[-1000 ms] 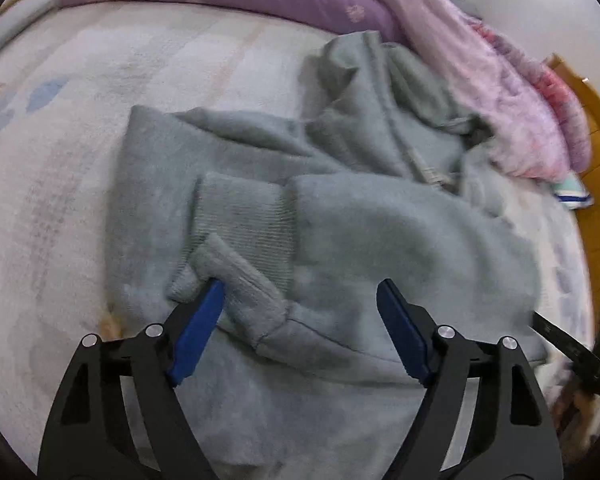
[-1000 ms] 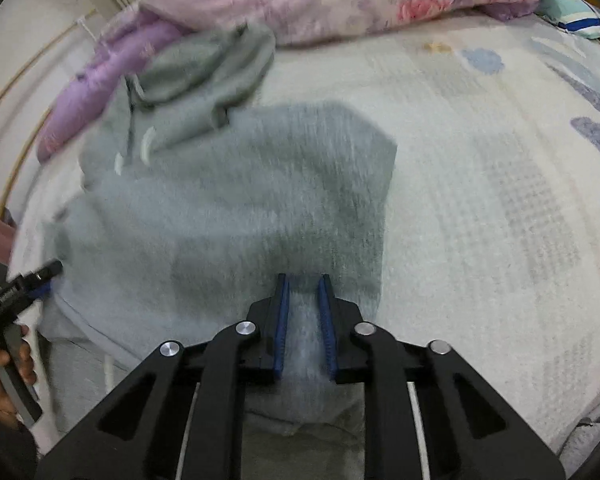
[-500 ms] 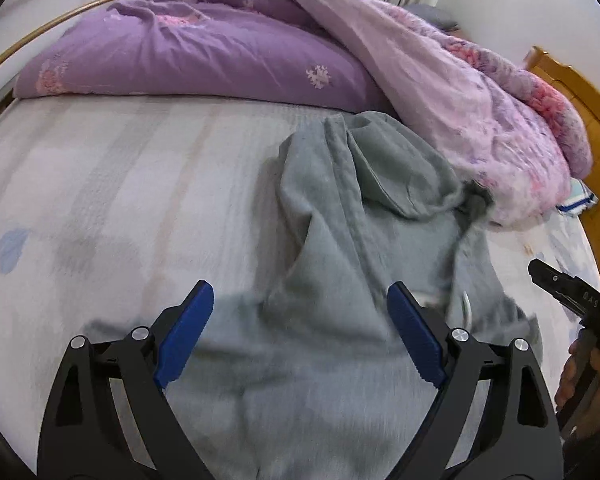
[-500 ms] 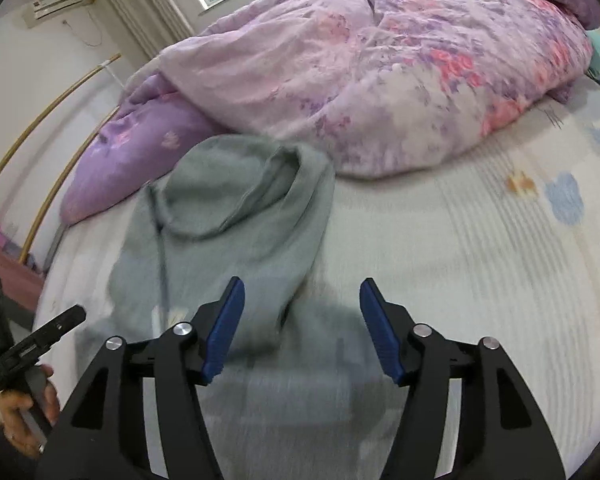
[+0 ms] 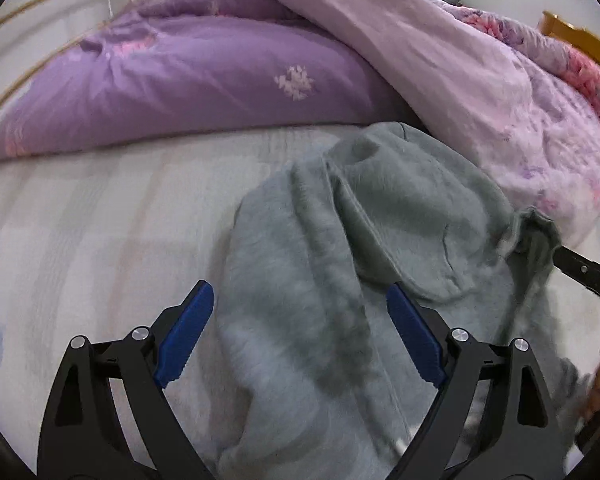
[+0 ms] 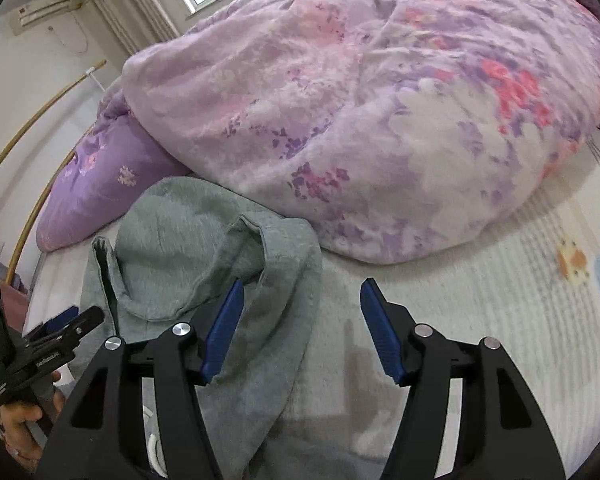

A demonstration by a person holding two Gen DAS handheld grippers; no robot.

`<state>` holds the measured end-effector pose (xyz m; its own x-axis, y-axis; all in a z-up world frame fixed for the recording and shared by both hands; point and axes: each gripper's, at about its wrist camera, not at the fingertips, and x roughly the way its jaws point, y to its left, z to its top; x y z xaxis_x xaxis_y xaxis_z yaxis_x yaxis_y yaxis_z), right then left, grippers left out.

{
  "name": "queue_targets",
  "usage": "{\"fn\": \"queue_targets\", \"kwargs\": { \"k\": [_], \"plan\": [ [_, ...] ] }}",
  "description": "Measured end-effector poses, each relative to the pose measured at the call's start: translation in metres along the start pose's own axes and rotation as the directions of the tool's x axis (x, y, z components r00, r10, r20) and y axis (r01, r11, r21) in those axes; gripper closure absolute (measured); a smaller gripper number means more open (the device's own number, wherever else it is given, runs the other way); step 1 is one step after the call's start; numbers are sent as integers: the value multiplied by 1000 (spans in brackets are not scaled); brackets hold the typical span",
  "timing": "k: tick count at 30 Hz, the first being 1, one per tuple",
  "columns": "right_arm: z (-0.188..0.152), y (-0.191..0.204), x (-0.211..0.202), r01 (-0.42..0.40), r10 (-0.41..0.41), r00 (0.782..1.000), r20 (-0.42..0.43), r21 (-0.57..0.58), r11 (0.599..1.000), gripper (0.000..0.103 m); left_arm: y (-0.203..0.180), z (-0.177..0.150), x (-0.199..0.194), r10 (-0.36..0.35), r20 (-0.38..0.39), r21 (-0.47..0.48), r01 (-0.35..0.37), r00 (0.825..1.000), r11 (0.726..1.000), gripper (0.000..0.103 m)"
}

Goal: Fold large clothes

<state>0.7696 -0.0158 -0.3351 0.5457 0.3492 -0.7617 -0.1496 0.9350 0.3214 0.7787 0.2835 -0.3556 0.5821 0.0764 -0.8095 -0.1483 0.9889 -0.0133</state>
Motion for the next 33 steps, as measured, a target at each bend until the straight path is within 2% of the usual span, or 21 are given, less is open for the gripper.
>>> {"fn": "queue_targets", "kwargs": {
  "k": [3, 5, 6, 7, 8, 9, 10, 11, 12, 14, 17, 20, 22, 24, 25, 26, 28, 29, 30, 33],
  "plan": [
    [3, 0, 9, 11, -11, 1000, -8, -8, 1000, 45, -13, 6, 21, 93, -27, 65, -91, 995, 994, 14],
    [3, 2, 13, 17, -18, 1000, -17, -18, 1000, 45, -17, 11, 29, 185, -27, 94, -181, 982, 979, 15],
    [4, 3, 17, 37, -37, 999, -25, -33, 999, 45, -16, 15, 30, 189, -18, 95, -186, 982, 978, 18],
    [4, 5, 19, 53, -54, 998, -30, -43, 998, 47, -13, 17, 29, 219, -3, 90, -218, 976, 972, 26],
    [4, 6, 22, 77, -80, 996, -40, -57, 995, 52, -9, 19, 28, 226, 1, 71, -226, 974, 972, 32],
    [5, 6, 22, 91, -94, 995, -45, -66, 994, 72, 0, 21, 27, 206, -20, 42, -205, 978, 978, 49],
    [5, 6, 23, 72, -75, 996, -51, -64, 995, 84, 8, 22, 26, 212, -29, 19, -211, 977, 977, 63],
    [4, 5, 22, 65, -69, 996, -59, -63, 996, 85, 17, 22, 25, 216, -32, 4, -216, 976, 976, 67],
    [3, 4, 21, 79, -83, 995, -56, -73, 994, 88, 25, 20, 24, 199, -39, -8, -199, 979, 980, 77],
    [0, 2, 14, 74, -77, 996, -45, -80, 994, 90, 46, 17, 12, 140, -12, -84, -140, 990, 986, 78],
    [-5, -7, -7, 52, -52, 999, 7, -62, 997, 93, 72, 10, -5, 49, 19, -189, -44, 999, 981, 86],
    [-11, -7, -29, 23, -21, 999, 48, -54, 998, 93, 85, 1, -31, -19, 81, -235, 38, 997, 971, 90],
    [-14, -4, -46, -2, 6, 997, 76, -55, 999, 93, 91, -9, -51, -83, 122, -290, 116, 989, 950, 91],
    [-19, -2, -72, -40, 45, 992, 114, -45, 998, 93, 99, -22, -77, -181, 184, -347, 236, 966, 908, 91],
    [-21, -1, -84, -62, 67, 989, 135, -41, 997, 93, 99, -29, -88, -203, 204, -355, 265, 958, 896, 91],
    [-26, -3, -103, -88, 94, 982, 161, -42, 995, 93, 101, -38, -104, -234, 240, -358, 310, 942, 881, 91],
    [-39, -6, -132, -142, 146, 967, 209, -30, 989, 93, 102, -55, -129, -271, 261, -332, 349, 927, 876, 91],
    [-48, -8, -148, -168, 173, 960, 222, -39, 985, 93, 103, -67, -143, -305, 279, -311, 386, 911, 868, 91],
    [-58, -9, -164, -176, 184, 954, 238, -52, 983, 93, 102, -79, -156, -300, 272, -286, 375, 914, 882, 91],
    [-94, -3, -194, -177, 201, 949, 244, -119, 977, 93, 100, -118, -184, -331, 258, -241, 392, 908, 888, 90]
  ]
}}
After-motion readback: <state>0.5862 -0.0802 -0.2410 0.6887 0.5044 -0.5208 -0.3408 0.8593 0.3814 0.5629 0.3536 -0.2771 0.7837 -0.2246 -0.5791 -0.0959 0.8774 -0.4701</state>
